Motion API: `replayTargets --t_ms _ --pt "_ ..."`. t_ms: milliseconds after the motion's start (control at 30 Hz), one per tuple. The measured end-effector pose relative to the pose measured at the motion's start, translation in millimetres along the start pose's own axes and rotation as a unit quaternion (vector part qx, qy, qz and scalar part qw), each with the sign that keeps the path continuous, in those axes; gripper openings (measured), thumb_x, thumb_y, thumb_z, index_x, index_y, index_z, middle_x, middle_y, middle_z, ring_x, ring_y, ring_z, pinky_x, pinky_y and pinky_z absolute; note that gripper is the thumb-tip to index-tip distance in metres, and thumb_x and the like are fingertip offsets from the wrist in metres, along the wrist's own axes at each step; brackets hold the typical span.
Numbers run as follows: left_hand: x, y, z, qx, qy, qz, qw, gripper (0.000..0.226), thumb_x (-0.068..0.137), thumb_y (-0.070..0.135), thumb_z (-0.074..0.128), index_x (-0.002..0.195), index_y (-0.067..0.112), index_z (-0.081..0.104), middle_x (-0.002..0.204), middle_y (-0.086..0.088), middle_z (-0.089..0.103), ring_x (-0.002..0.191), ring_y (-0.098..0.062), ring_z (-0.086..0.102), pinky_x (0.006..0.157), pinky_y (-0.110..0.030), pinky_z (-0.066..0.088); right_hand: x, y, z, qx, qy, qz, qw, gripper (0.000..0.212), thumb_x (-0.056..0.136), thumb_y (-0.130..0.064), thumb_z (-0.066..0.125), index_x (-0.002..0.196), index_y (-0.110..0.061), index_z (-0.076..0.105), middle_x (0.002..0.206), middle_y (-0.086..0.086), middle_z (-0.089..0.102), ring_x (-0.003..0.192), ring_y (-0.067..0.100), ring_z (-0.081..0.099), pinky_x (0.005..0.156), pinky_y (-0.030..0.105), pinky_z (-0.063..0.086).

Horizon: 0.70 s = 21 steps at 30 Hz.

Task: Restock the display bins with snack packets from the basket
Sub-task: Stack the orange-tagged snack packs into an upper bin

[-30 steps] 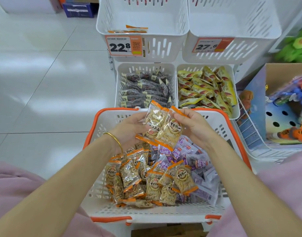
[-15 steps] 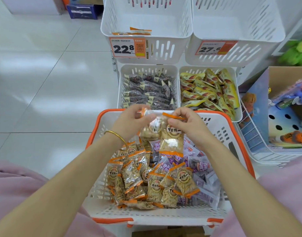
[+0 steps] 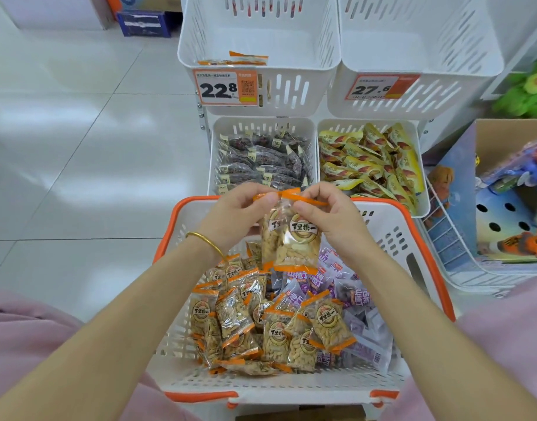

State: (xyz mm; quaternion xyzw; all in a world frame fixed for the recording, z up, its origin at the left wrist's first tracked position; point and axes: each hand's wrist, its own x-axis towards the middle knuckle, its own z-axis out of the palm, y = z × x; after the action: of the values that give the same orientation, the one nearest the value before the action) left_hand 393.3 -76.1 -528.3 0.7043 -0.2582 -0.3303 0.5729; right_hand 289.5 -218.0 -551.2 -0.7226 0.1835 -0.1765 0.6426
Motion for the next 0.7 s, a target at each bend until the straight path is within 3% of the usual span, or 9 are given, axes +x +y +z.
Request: replayTargets --t_ms 67,133,233,333,400,467,567,633,700 --pt "-1 -1 0 -0.018 -0.058 -0.015 0.998 0.030 0.080 0.021 0.072 0.107 0.030 0.061 0.104 -0.016 0.063 0.086 -0.030 0.061 0.081 -0.039 0.057 0 0 4 0.012 0.025 -0.028 0.999 0.016 0.088 -0.011 0.063 0.081 -0.023 0.054 0.090 -0.001 0.059 0.081 0.007 0.056 0.072 0.023 0.049" --pt "-2 -2 4 0.079 -0.097 0.026 0.992 0.055 0.073 0.017 0.078 0.117 0.034 0.050 0.106 -0.005 0.062 0.084 -0.015 0.061 0.078 -0.033 0.055 0 -1 10 0.009 0.035 -0.043 0.998 0.016 0.088 -0.013 0.062 0.082 -0.025 0.054 0.098 -0.002 0.060 0.088 0.007 0.056 0.077 0.028 0.049" --pt "-1 -4 13 0.169 -0.072 0.100 0.978 0.073 0.073 0.012 0.078 0.127 0.036 0.037 0.119 0.007 0.051 0.100 -0.012 0.054 0.086 -0.030 0.048 1 -8 13 -0.005 0.034 -0.066 0.997 0.014 0.088 -0.007 0.062 0.086 -0.018 0.054 0.089 -0.003 0.057 0.079 0.001 0.054 0.068 0.019 0.049" --pt "5 2 6 0.102 -0.023 0.083 0.991 0.091 0.071 -0.002 0.076 0.136 0.037 0.026 0.121 -0.006 0.049 0.099 -0.026 0.058 0.082 -0.036 0.053 13 -19 2 0.005 0.021 -0.046 0.999 0.019 0.089 -0.012 0.063 0.102 -0.023 0.055 0.097 -0.003 0.059 0.085 0.005 0.059 0.067 0.016 0.047" --pt "14 11 -2 0.066 -0.008 0.088 0.994 0.092 0.071 -0.009 0.073 0.135 0.037 0.024 0.106 -0.007 0.050 0.092 -0.025 0.060 0.076 -0.030 0.054 25 -31 -9 -0.039 -0.038 -0.016 0.998 0.025 0.090 -0.019 0.062 0.111 -0.030 0.055 0.102 -0.005 0.062 0.089 0.007 0.062 0.069 0.022 0.050" --pt "25 28 -10 0.072 -0.010 0.107 0.992 0.093 0.071 -0.012 0.072 0.136 0.033 0.024 0.107 -0.003 0.048 0.094 -0.020 0.061 0.077 -0.027 0.055 40 -48 -17 -0.094 -0.110 -0.009 0.989 0.026 0.089 -0.022 0.064 0.113 -0.030 0.058 0.099 -0.007 0.064 0.084 0.009 0.063 0.069 0.031 0.054" --pt "48 58 -24 0.092 -0.002 0.131 0.987 0.093 0.070 -0.013 0.071 0.141 0.025 0.026 0.109 0.000 0.044 0.095 -0.020 0.062 0.079 -0.028 0.055 73 -77 -26 -0.123 -0.139 -0.023 0.982 0.038 0.085 -0.016 0.069 0.121 -0.024 0.058 0.106 -0.005 0.067 0.094 0.012 0.066 0.081 0.036 0.056" --pt "66 77 -37 0.122 0.017 0.152 0.981 0.090 0.069 -0.010 0.073 0.141 0.021 0.028 0.110 -0.005 0.048 0.092 -0.021 0.063 0.077 -0.029 0.056 98 -98 -27 -0.173 -0.132 -0.067 0.974 0.034 0.080 -0.016 0.073 0.113 -0.018 0.063 0.102 0.006 0.069 0.091 0.019 0.067 0.080 0.037 0.055" --pt "84 94 -50 0.162 0.031 0.169 0.972 0.085 0.072 -0.002 0.075 0.140 0.019 0.030 0.113 -0.006 0.054 0.092 -0.018 0.063 0.079 -0.031 0.055 122 -117 -23 -0.196 -0.099 -0.118 0.968 0.019 0.076 -0.012 0.076 0.092 -0.011 0.066 0.081 0.013 0.068 0.071 0.015 0.065 0.068 0.029 0.053"
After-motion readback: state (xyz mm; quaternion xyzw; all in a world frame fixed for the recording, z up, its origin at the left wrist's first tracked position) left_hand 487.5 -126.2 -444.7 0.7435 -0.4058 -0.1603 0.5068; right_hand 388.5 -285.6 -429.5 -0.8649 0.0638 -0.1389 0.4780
